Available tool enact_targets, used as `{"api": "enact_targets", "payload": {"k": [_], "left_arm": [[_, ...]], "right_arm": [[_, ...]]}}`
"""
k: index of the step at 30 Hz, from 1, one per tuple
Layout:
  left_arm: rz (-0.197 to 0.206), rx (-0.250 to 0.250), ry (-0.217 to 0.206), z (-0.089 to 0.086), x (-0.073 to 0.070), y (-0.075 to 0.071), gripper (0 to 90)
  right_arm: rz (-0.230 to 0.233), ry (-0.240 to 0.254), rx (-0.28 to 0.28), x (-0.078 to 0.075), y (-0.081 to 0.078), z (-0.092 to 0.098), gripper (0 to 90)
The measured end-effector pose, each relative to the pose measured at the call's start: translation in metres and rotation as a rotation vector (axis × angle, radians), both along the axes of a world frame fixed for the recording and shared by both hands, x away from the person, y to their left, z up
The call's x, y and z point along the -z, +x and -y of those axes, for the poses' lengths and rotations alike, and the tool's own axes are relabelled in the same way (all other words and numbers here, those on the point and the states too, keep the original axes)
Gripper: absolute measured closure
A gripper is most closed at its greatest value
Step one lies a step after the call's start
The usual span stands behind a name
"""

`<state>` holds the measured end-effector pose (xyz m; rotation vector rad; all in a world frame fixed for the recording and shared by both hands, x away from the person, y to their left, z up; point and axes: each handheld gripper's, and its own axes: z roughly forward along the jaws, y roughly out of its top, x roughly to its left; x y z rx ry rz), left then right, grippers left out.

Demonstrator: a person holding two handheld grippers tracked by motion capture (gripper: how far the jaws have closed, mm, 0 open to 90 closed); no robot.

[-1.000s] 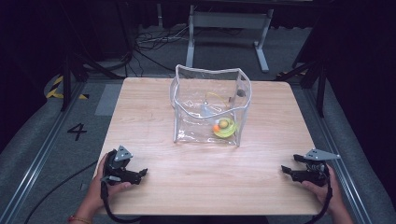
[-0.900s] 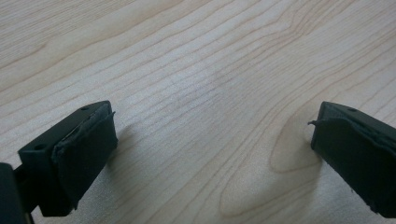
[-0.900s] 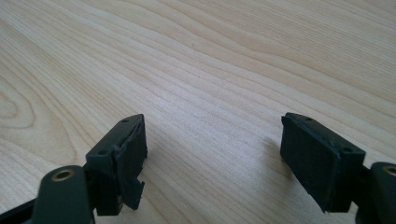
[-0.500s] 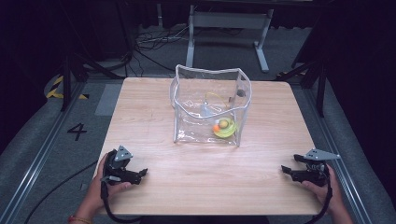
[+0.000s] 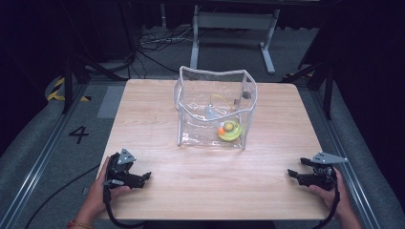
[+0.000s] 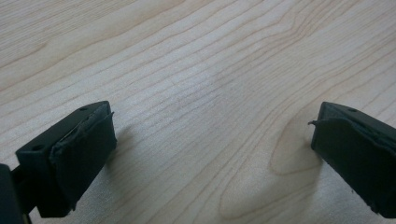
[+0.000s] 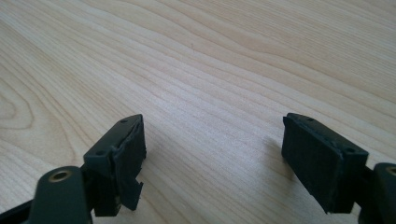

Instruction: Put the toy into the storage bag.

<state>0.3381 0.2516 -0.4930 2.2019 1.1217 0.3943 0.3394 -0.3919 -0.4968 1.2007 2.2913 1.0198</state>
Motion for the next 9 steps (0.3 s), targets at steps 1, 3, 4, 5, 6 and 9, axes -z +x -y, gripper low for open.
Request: {"api": "enact_targets", "payload": {"k": [1, 3, 4, 5, 6, 9], "left_arm": [[0.001, -0.002, -0.002, 0.0003, 0.0001, 0.0000, 0.1], [0.000, -0.013, 0.002, 0.0010, -0.0001, -0.0002, 0.1], [0.000, -0.013, 0.002, 0.0010, -0.0001, -0.0002, 0.1], [0.000, -0.014, 0.002, 0.0011, -0.0001, -0.0003, 0.0], [0.000, -0.014, 0.002, 0.0011, -0.0001, -0.0003, 0.0], [0.000, -0.014, 0.002, 0.0011, -0.0001, -0.0003, 0.1]], "right_arm": [[0.000, 0.000, 0.000, 0.0000, 0.0000, 0.0000, 21.8], [0.000, 0.000, 0.000, 0.0000, 0.0000, 0.0000, 21.8], [0.000, 0.000, 0.000, 0.0000, 0.0000, 0.0000, 21.8], [0.000, 0.000, 0.001, 0.0000, 0.0000, -0.0001, 21.8], [0.000, 0.000, 0.001, 0.0000, 0.0000, -0.0001, 21.8], [0.000, 0.000, 0.000, 0.0000, 0.0000, 0.0000, 21.8]]}}
